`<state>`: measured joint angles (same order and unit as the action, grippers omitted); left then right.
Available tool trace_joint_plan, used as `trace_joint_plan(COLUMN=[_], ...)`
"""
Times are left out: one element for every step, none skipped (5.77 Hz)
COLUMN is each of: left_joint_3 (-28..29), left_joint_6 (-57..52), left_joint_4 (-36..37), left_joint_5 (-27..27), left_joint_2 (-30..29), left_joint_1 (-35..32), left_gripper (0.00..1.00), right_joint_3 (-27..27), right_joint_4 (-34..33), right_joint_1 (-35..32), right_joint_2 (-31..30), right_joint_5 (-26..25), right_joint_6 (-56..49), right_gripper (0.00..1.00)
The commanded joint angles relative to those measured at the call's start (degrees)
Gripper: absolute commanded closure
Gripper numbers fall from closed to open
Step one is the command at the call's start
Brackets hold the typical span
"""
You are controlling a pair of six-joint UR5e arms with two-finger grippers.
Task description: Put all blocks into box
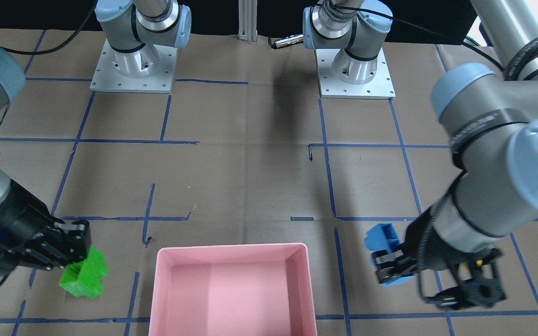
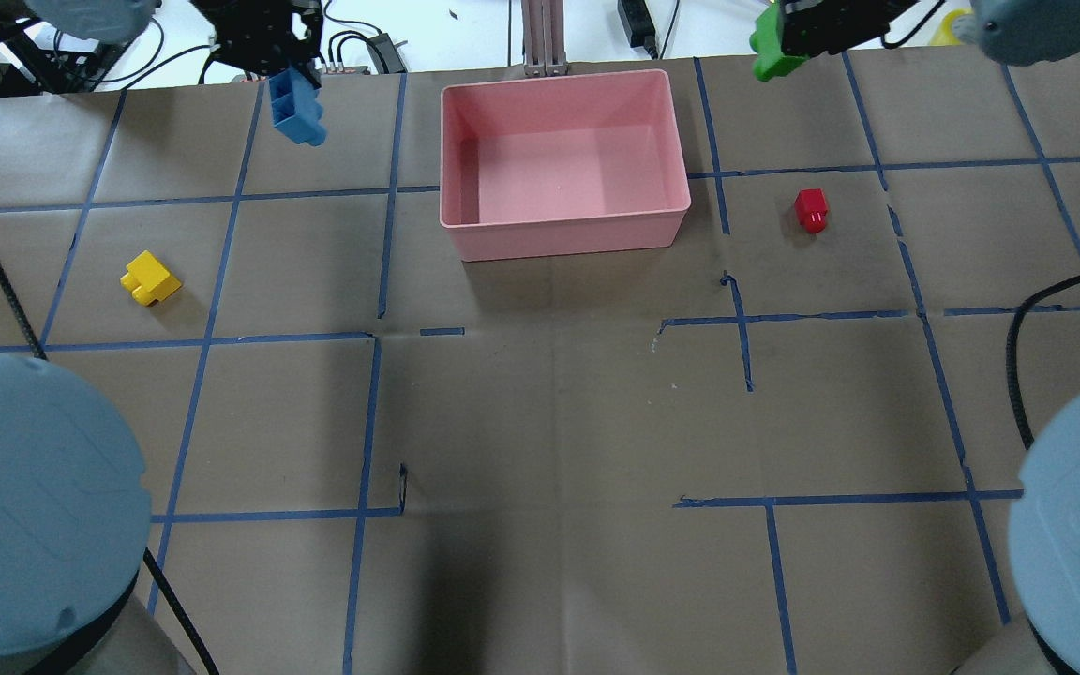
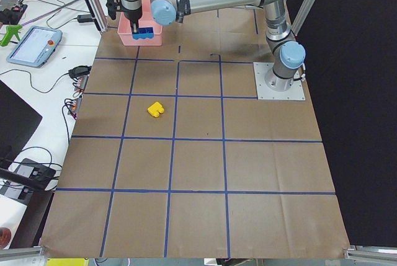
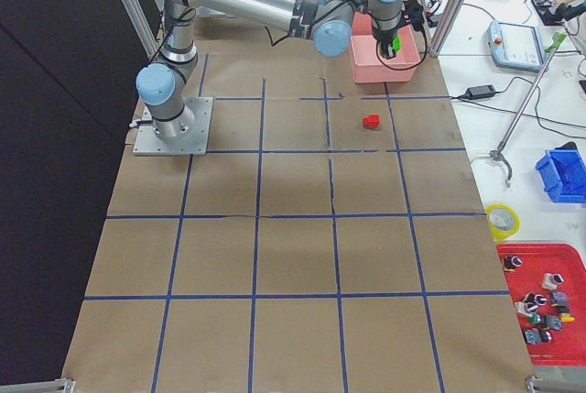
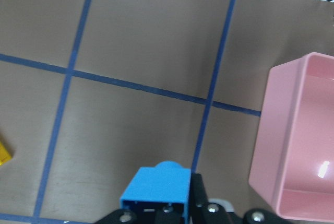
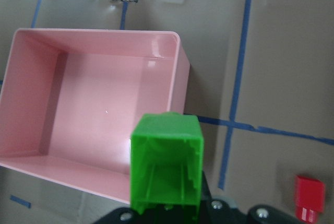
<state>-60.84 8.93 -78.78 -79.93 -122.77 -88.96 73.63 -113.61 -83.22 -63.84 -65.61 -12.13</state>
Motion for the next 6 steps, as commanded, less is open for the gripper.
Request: trace_joint_plan(left_joint_3=[4.9,4.4,4.2,4.1,3.9,3.9], left_joint_6=[6.5,9.1,10.9,11.2,11.1,11.2], left_joint_4=[1.1,3.5,5.4,7.0,7.0,6.4], left_joint_5=[-0.1,-0.1,-0.1,-1.2,-0.9,-1.1], left_joint_2=[-7.1,-8.6,-10.1,-10.3,-9.5,-8.9], left_joint_1=[-8.8,-9.3,-10.3,-10.8,-10.7,-10.7], left_gripper=[0.99,0.97,0.8,0.28,0.01,0.0], right_joint_3=[-4.9,-4.3,-4.9,-4.9,-4.8,-3.6], right_joint_4=[-7.0,-6.8,-6.2,-6.0,-5.9,-5.6], right_joint_1=[-6.9,-8.9,-10.2,-10.2,-10.2,-9.5], right_joint_2=[8.3,8.8,10.0,9.9,9.7,8.8], right_joint_5=[0.9,0.9,0.9,0.8,0.8,0.1], right_joint_6=[11.2,15.3,16.4,16.4,16.2,15.6], right_gripper=[0.94,0.01,0.0,0.0,0.0,0.0])
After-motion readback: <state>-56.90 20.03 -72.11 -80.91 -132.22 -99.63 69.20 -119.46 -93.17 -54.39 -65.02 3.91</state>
